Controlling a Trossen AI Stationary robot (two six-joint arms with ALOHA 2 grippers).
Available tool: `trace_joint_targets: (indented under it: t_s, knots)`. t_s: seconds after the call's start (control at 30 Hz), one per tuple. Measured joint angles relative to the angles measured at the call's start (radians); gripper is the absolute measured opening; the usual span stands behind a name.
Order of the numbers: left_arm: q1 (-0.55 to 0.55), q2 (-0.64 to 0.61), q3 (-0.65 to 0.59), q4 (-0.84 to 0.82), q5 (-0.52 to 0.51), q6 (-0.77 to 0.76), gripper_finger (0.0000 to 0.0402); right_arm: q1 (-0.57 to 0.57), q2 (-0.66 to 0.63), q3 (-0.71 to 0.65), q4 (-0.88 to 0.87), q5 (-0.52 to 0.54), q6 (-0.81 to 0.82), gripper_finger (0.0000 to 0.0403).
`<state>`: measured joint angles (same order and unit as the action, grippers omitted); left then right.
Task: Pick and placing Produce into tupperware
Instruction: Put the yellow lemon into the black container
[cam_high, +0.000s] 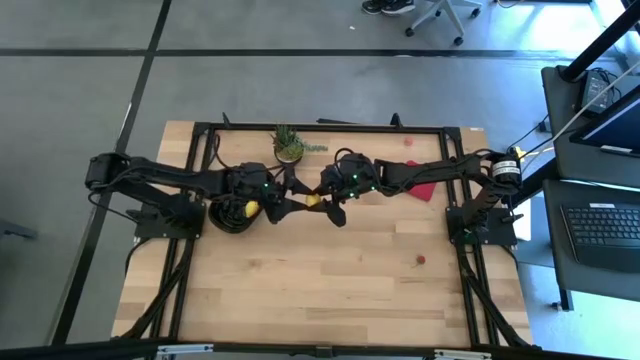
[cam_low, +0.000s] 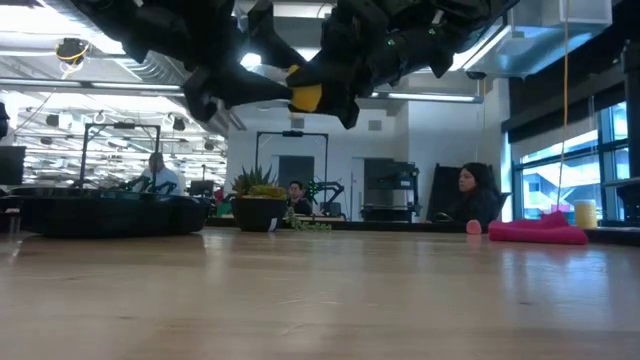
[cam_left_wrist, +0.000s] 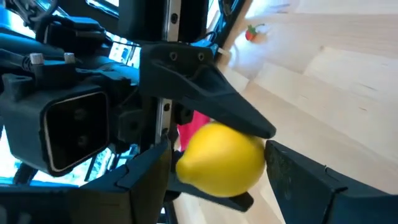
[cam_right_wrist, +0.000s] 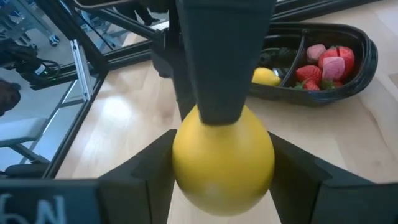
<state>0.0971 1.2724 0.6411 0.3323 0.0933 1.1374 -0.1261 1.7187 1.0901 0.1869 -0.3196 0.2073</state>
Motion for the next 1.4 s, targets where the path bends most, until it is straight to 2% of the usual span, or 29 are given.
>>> trace_joint_targets:
  t_s: [0.27,0.6,0.77,0.97,1.4]
  knots:
    - [-0.012,0.051,0.002,0.029,-0.002,-0.001,0.0249,0.002,0.001,0.0,0.011,-0.002,0.0,0.0205]
    - [-0.051,0.106,0.002,0.15,-0.004,-0.003,0.0248,0.015,0.016,0.001,0.036,0.0,-0.002,0.0205]
    - [-0.055,0.106,0.0,0.144,-0.063,-0.006,0.0226,0.013,0.019,0.001,0.029,0.004,-0.003,0.0205]
    - [-0.053,0.105,0.0,0.146,-0.055,-0.008,0.0199,0.013,0.019,0.001,0.039,-0.008,-0.003,0.0205]
    - [-0.053,0.105,0.0,0.155,-0.064,-0.064,0.0226,0.014,0.019,0.001,0.042,-0.023,-0.003,0.0205]
